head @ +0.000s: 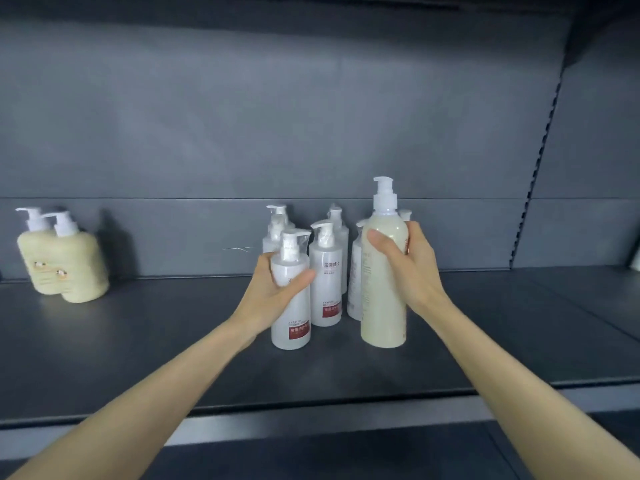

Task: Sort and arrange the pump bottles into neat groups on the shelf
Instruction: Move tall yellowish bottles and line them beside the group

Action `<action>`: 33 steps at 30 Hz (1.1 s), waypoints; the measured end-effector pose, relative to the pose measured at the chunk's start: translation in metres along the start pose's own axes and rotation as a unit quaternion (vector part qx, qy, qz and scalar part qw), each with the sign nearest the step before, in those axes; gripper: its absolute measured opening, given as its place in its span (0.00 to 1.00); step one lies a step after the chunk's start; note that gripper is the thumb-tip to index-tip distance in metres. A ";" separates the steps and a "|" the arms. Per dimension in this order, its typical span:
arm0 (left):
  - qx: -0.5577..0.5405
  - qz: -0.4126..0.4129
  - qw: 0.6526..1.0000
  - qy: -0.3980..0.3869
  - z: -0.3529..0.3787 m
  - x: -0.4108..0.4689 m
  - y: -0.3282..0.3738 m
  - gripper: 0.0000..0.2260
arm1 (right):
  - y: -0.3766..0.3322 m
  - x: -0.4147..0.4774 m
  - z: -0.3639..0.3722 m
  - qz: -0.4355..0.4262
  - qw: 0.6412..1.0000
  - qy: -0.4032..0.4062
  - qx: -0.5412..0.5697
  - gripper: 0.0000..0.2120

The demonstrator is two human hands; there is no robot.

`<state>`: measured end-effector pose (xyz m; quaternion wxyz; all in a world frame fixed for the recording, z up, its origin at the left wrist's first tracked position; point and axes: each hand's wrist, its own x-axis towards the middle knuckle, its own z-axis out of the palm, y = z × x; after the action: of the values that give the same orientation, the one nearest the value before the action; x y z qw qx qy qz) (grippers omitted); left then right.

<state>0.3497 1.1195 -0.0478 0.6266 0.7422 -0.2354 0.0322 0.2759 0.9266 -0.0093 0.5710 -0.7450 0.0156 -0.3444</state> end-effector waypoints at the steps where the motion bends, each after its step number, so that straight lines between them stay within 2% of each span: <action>1: 0.007 0.003 1.000 0.001 -0.003 -0.001 0.000 0.22 | -0.003 -0.001 0.000 0.000 1.000 -0.001 -0.001 0.13; 8: 0.089 0.083 0.991 0.059 -0.019 -0.020 0.010 0.26 | -0.022 -0.010 0.003 -0.004 1.000 -0.014 0.002 0.21; 11: 0.090 0.121 0.986 0.070 -0.024 -0.036 0.022 0.22 | -0.036 -0.016 0.007 -0.017 0.999 -0.030 0.015 0.17; 13: 0.074 0.131 0.987 0.055 -0.029 -0.047 0.025 0.21 | -0.048 -0.020 0.015 -0.028 0.998 -0.047 0.027 0.18; 16: 0.047 0.121 0.991 0.013 -0.041 -0.061 0.029 0.26 | -0.061 -0.024 0.038 -0.041 0.995 -0.076 0.045 0.20; 22: 0.022 0.098 0.993 -0.053 -0.093 -0.070 0.032 0.19 | -0.087 -0.025 0.112 -0.067 0.986 -0.139 0.057 0.17; 26: 0.009 0.093 0.994 -0.052 -0.140 -0.062 0.017 0.20 | -0.088 -0.018 0.172 -0.067 0.982 -0.163 0.062 0.16; 31: 0.050 0.063 0.995 -0.054 -0.210 -0.028 -0.020 0.18 | -0.076 -0.005 0.249 -0.062 0.979 -0.186 0.051 0.15; 33: 0.061 0.054 0.995 -0.060 -0.236 -0.011 -0.035 0.17 | -0.073 0.001 0.276 -0.055 0.978 -0.195 0.048 0.18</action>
<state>0.4120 1.3501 -0.0332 0.5623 0.7656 -0.3105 0.0356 0.3961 1.1835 0.0240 0.5783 -0.7694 -0.1537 -0.2236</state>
